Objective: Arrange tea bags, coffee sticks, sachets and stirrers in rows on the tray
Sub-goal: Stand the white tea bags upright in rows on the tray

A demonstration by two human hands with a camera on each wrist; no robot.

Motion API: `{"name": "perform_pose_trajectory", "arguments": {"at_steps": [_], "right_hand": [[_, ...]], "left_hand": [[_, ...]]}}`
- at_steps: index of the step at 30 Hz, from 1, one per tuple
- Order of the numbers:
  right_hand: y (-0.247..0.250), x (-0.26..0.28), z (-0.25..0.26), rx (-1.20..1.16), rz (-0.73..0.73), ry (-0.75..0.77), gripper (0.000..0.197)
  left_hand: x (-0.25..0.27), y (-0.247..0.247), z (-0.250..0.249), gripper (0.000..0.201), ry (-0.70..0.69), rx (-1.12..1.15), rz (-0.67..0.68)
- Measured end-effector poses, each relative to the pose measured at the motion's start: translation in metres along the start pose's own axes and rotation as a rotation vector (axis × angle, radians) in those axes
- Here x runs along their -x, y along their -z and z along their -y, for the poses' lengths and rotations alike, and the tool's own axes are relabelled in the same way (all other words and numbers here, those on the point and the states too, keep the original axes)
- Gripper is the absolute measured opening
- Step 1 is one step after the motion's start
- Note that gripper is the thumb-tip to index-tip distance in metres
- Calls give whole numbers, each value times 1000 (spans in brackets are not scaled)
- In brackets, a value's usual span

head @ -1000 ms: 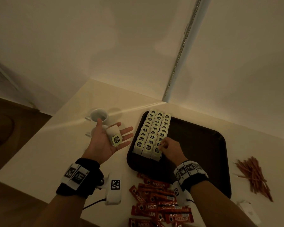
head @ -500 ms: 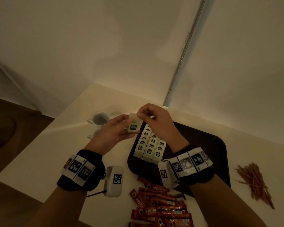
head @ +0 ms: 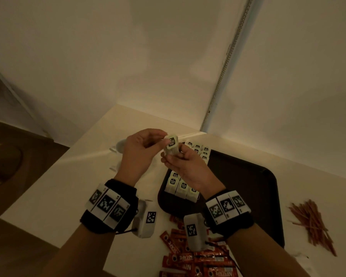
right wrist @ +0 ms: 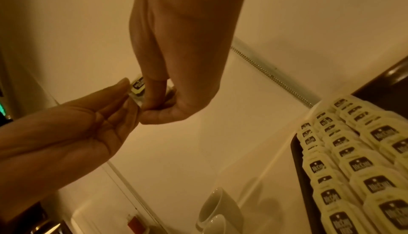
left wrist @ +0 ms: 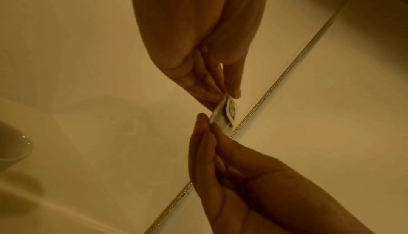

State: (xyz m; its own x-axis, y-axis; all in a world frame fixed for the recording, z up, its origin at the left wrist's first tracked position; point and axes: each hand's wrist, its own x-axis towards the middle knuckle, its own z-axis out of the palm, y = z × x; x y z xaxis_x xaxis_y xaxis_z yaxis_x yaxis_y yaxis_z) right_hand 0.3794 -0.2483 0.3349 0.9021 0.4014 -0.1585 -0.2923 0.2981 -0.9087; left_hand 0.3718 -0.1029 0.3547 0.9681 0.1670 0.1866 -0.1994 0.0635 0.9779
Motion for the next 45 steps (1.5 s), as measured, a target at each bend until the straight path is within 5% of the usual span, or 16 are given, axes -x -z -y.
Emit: {"name": "perform_pose_trajectory", "arguments": {"at_steps": [9, 15, 23, 32, 37, 45], "right_hand": [[-2, 6, 25, 410, 21, 188, 49], [-13, 6, 69, 844, -94, 441, 12], [-14, 4, 101, 1193, 71, 392, 1], [-10, 7, 111, 1273, 174, 352, 4], [-7, 2, 104, 1332, 99, 397, 3], [-11, 2, 110, 1300, 12, 511, 11]], "left_hand": [[0, -1, -19, 15, -42, -124, -9], [1, -1, -33, 4, -10, -171, 105], [2, -4, -29, 8, 121, 141, 39], [-5, -1, -22, 32, 187, 146, 118], [2, -9, -21, 35, 140, 199, 312], [5, -14, -10, 35, 233, 252, 338]]}}
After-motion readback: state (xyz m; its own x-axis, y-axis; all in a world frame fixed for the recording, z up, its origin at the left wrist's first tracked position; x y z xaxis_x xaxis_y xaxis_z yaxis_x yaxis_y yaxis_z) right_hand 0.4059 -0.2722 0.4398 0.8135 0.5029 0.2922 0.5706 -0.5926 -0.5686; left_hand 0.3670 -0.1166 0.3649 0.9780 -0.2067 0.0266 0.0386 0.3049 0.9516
